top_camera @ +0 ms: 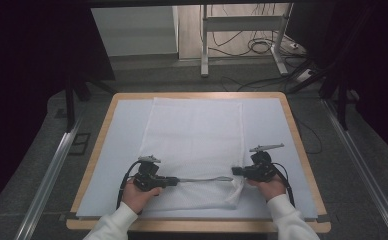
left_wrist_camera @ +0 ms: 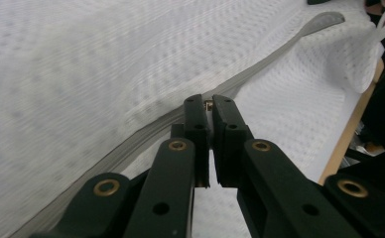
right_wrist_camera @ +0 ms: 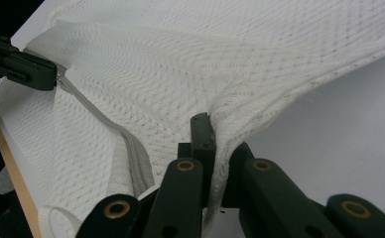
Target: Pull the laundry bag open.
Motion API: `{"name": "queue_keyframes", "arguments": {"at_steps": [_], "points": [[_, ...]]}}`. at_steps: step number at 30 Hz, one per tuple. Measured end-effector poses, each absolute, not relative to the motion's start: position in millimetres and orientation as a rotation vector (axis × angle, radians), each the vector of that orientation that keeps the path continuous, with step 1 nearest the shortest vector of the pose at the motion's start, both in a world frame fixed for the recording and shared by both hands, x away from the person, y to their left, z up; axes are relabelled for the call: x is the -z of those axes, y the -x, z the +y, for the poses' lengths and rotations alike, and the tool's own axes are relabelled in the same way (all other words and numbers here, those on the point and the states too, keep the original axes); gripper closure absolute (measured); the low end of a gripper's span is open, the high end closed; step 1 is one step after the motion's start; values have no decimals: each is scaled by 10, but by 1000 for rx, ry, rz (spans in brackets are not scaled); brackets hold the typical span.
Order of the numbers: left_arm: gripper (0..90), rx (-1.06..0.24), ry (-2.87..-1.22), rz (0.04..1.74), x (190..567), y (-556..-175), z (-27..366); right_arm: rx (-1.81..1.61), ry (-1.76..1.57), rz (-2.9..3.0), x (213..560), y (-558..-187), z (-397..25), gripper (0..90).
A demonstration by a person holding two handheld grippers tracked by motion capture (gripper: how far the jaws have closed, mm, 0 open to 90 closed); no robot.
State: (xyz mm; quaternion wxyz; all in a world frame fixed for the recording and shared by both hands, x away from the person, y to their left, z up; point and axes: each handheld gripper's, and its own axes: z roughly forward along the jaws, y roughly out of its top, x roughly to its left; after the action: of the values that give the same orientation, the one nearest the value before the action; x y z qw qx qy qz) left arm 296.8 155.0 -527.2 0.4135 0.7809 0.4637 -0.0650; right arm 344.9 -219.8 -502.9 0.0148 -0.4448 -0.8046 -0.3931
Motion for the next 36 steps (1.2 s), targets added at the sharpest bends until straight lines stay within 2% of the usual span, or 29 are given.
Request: {"name": "queue_keyframes", "arguments": {"at_steps": [15,36], "points": [[868,152,-1944,1215,5299,-2934,1758,1217,1384,-2510,5040,-3450,-2197,880],[868,147,-1941,1230,5303,-2930,1823,1209,1382,-2513,5047,-3453,-2195,880]]}}
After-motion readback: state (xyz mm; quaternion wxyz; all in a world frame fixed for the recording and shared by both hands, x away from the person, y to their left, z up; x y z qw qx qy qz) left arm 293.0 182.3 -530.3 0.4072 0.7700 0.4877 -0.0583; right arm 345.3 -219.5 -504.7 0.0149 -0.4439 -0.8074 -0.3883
